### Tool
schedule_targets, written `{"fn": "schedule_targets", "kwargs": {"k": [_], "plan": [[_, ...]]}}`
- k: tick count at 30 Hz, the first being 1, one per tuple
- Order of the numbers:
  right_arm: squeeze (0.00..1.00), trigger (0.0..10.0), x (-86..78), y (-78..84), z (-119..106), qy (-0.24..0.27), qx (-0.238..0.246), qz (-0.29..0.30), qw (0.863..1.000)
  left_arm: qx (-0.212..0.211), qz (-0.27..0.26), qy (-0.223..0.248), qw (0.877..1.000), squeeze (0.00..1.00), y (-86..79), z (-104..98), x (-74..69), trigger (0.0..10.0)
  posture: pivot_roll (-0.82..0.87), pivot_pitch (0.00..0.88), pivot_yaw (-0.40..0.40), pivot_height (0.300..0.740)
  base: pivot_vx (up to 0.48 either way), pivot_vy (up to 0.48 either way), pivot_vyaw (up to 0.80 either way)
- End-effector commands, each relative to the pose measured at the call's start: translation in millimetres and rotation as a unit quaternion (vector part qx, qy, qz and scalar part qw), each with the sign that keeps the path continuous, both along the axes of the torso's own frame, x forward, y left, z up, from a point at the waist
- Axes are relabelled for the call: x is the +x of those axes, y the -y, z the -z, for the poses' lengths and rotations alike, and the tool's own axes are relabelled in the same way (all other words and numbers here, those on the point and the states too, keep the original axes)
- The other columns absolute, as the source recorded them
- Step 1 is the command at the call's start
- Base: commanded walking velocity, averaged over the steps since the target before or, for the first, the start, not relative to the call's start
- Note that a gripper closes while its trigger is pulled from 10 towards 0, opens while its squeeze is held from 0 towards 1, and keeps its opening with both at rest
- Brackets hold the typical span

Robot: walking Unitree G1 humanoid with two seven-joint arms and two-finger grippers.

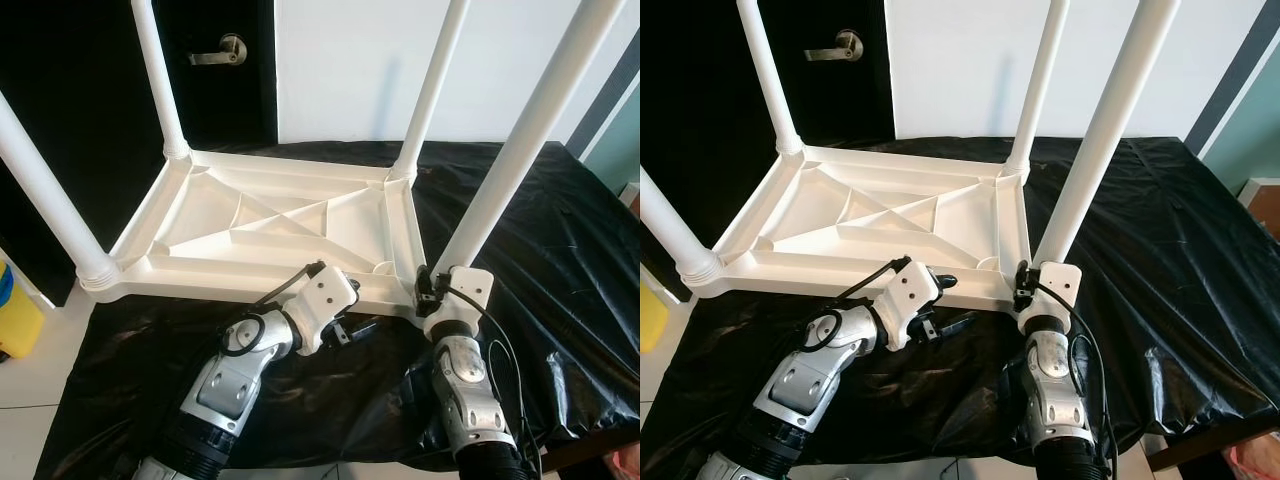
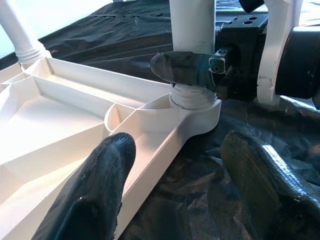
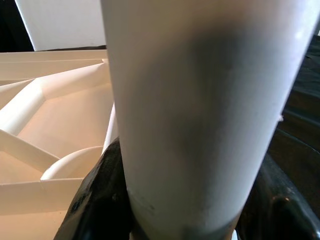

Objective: Building children table

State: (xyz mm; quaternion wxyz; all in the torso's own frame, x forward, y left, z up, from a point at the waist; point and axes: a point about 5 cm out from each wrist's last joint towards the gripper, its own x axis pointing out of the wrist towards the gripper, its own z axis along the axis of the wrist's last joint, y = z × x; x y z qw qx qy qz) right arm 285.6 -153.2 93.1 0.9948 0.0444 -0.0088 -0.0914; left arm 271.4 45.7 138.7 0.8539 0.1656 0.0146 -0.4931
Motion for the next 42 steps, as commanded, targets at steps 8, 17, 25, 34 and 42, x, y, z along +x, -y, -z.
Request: {"fn": "schedule_targets", "kwargs": {"k": [8,17,25,34,42], "plan": [[0.00,10.0,-9.5,1.0,20,-0.057,0.013,-0.006,0.998,-0.003,-0.025,0.011,1.000,0.00,0.7,-2,5.1,10.0,0.02,0.000,-0.056,0.740,0.000,0.000,0.00],[1.00,10.0,-11.7,1.6,7,-0.014,-0.008,-0.056,0.998,-0.003,-0.022,0.009,1.000,0.00,2.2,-1,3.3,10.0,0.02,0.000,-0.057,0.740,0.000,0.000,0.00],[0.51,10.0,-19.8,28.0,3,0.018,-0.047,-0.157,0.986,-0.004,-0.018,0.009,1.000,0.00,3.7,-2,2.7,10.0,0.02,0.000,-0.059,0.740,0.000,0.000,0.00],[0.00,10.0,-12.9,46.3,-7,0.013,-0.089,-0.275,0.957,-0.004,-0.015,0.008,1.000,0.00,3.7,-2,3.2,10.0,0.01,0.000,-0.049,0.740,0.000,0.000,0.00],[0.00,10.0,3.6,48.4,-12,0.006,-0.116,-0.313,0.943,-0.003,-0.014,0.011,1.000,0.00,5.8,-3,4.1,10.0,0.01,0.000,-0.052,0.740,0.000,0.000,0.00]]}}
